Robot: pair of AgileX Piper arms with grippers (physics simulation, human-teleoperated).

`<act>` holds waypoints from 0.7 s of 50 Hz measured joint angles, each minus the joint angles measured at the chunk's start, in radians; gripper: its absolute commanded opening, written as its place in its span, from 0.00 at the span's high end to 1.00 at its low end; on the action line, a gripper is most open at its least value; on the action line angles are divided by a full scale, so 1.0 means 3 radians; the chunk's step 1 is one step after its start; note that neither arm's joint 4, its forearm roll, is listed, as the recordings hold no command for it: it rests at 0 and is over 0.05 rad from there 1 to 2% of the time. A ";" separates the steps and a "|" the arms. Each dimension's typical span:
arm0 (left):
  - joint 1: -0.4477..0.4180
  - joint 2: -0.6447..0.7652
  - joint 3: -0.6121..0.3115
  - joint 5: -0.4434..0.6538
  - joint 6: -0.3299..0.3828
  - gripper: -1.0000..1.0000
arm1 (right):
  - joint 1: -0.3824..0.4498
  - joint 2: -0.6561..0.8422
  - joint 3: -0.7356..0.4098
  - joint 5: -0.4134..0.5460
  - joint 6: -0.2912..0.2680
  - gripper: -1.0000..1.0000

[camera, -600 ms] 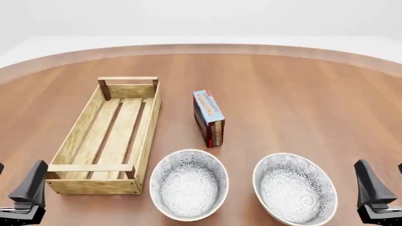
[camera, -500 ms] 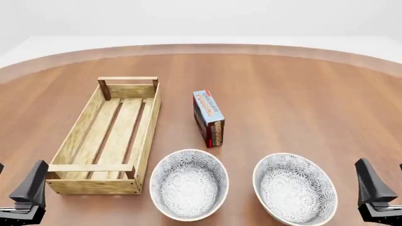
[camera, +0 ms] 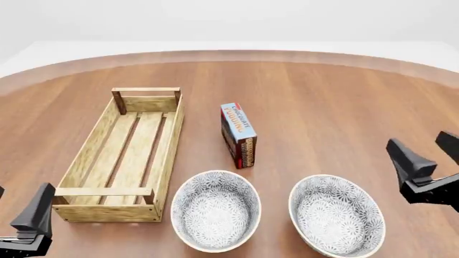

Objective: Stack the left bowl on the right bowl and place them in the tray.

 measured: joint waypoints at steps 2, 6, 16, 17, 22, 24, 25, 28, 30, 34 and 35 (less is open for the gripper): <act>0.0000 0.0000 0.0000 0.0000 0.0000 0.00 | 0.0089 0.0205 -0.0150 0.0048 -0.0014 0.00; 0.0000 0.0000 0.0000 0.0000 0.0000 0.00 | 0.0265 0.0608 -0.0444 0.0160 -0.0051 0.00; 0.0000 0.0000 0.0000 0.0000 0.0000 0.00 | 0.0676 0.1508 -0.1012 0.0421 -0.0114 0.00; 0.0000 0.0000 0.0000 0.0000 0.0000 0.00 | 0.0716 0.1588 -0.1055 0.0443 -0.0118 0.00; 0.0000 0.0000 0.0000 0.0000 0.0000 0.00 | 0.0922 0.1963 -0.1265 0.0561 -0.0117 0.00; 0.0000 0.0000 0.0000 0.0000 0.0000 0.00 | 0.0996 0.2108 -0.1349 0.0608 -0.0120 0.00; 0.0000 0.0000 0.0000 0.0000 0.0000 0.00 | 0.1034 0.2178 -0.1389 0.0632 -0.0119 0.00; 0.0000 0.0000 0.0000 0.0000 0.0000 0.00 | 0.1138 0.2384 -0.1504 0.0701 -0.0120 0.00; 0.0000 0.0000 0.0000 0.0000 0.0000 0.00 | 0.1201 0.2513 -0.1571 0.0743 -0.0120 0.00; 0.0000 0.0000 0.0000 0.0000 0.0000 0.00 | 0.1316 0.2741 -0.1678 0.0809 -0.0112 0.00; 0.0000 0.0000 0.0000 0.0000 0.0000 0.00 | 0.1343 0.2794 -0.1701 0.0823 -0.0109 0.00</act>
